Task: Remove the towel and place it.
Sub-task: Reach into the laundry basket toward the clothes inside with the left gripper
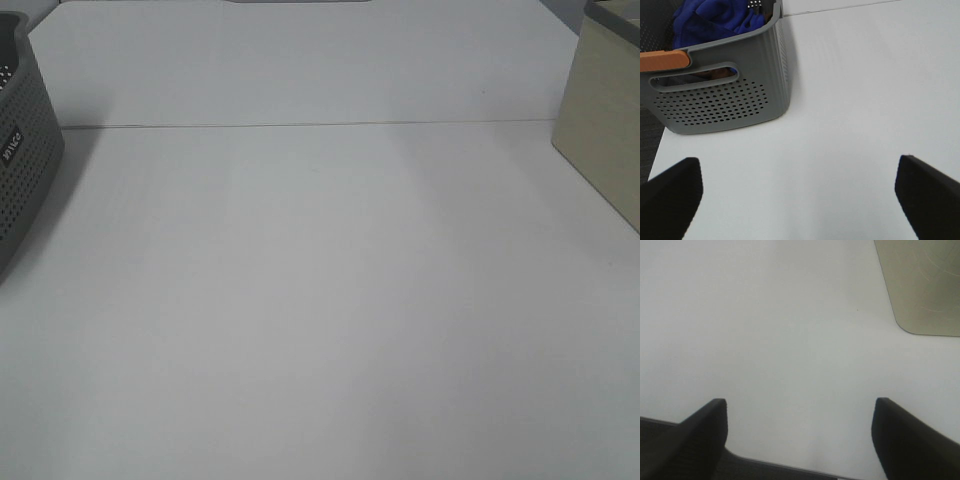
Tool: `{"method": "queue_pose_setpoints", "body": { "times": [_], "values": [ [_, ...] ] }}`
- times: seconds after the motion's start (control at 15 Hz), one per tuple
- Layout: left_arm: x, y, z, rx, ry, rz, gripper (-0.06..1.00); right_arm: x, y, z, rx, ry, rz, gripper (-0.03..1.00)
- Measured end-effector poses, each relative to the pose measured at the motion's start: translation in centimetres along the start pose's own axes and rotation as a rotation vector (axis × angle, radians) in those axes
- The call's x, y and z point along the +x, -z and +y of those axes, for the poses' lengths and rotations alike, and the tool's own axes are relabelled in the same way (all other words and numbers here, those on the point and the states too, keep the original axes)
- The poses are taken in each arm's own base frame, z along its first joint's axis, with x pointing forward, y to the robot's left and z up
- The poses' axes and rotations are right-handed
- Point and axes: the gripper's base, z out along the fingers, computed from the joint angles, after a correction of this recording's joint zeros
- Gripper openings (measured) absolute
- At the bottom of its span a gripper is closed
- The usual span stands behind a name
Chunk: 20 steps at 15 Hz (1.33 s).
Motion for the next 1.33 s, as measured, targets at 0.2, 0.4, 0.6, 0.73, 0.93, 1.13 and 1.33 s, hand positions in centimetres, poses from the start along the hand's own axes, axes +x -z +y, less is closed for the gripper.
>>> {"method": "queue_pose_setpoints", "body": {
  "times": [0.2, 0.4, 0.6, 0.73, 0.93, 1.13, 1.33],
  "values": [
    [0.00, 0.00, 0.00, 0.000, 0.000, 0.000, 0.99, 0.00, 0.00, 0.00, 0.000, 0.000, 0.000, 0.78],
    [0.00, 0.00, 0.00, 0.000, 0.000, 0.000, 0.99, 0.00, 0.00, 0.00, 0.000, 0.000, 0.000, 0.78],
    [0.00, 0.00, 0.00, 0.000, 0.000, 0.000, 0.99, 0.00, 0.00, 0.00, 0.000, 0.000, 0.000, 0.78],
    [0.00, 0.00, 0.00, 0.000, 0.000, 0.000, 0.99, 0.00, 0.00, 0.00, 0.000, 0.000, 0.000, 0.78],
    [0.00, 0.00, 0.00, 0.000, 0.000, 0.000, 0.99, 0.00, 0.00, 0.00, 0.000, 0.000, 0.000, 0.78],
    [0.00, 0.00, 0.00, 0.000, 0.000, 0.000, 0.99, 0.00, 0.00, 0.00, 0.000, 0.000, 0.000, 0.78],
    [0.00, 0.00, 0.00, 0.000, 0.000, 0.000, 0.99, 0.00, 0.00, 0.00, 0.000, 0.000, 0.000, 0.78]
  ]
}}
